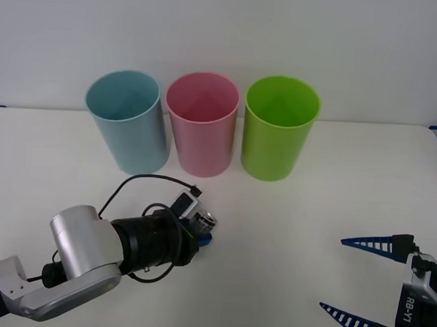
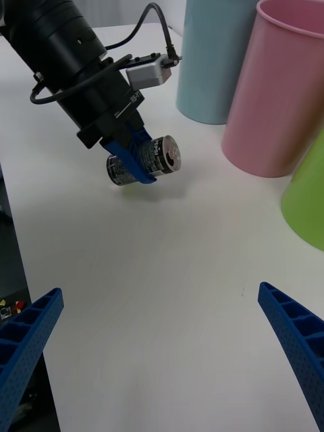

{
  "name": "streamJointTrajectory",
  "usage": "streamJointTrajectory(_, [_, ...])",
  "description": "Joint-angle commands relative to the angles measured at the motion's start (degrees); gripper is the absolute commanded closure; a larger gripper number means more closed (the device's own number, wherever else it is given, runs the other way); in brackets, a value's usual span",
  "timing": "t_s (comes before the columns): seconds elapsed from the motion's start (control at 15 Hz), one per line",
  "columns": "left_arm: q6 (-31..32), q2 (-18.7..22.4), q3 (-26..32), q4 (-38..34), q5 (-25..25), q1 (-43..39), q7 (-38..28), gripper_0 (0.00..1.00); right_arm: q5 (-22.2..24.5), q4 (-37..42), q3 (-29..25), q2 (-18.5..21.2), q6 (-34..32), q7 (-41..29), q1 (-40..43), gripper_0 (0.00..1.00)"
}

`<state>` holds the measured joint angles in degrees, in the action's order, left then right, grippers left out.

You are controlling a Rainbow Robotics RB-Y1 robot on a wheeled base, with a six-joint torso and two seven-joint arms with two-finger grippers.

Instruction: Put cans in the blue bin and PET bottles in the pink bin and trash in the green bin.

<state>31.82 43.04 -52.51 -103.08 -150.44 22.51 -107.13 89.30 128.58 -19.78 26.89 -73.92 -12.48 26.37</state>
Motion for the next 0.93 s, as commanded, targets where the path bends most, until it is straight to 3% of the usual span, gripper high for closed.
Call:
streamJointTrajectory(0.07, [-4.04,-1.03,8.65,-0.02,7.27,-7.83,13.17,1.00,0.00,0.00,0.00,0.00,0.00,0.00,0.00,0.00])
streamJointTrajectory(0.2, [-4.31,-3.23,17.00,-0.19,17.11,-14.07,28.20,1.00,0.00,0.00,0.00,0.00,0.00,0.00,0.00,0.00])
streamJointTrajectory(0.33, [-4.22,-4.02,20.87,-1.42,22.74,-17.76,33.92,1.00,0.00,0.00,0.00,0.00,0.00,0.00,0.00,0.00])
streamJointTrajectory(0.53, [-3.78,-4.11,26.23,-1.77,38.65,-21.81,47.45,1.00,0.00,0.00,0.00,0.00,0.00,0.00,0.00,0.00])
streamJointTrajectory(0.73, [2.81,-5.51,34.14,-4.67,47.52,-25.85,53.43,1.00,0.00,0.00,0.00,0.00,0.00,0.00,0.00,0.00])
streamJointTrajectory(0.93, [12.57,-11.05,44.34,-6.52,52.09,-28.40,58.26,1.00,0.00,0.00,0.00,0.00,0.00,0.00,0.00,0.00])
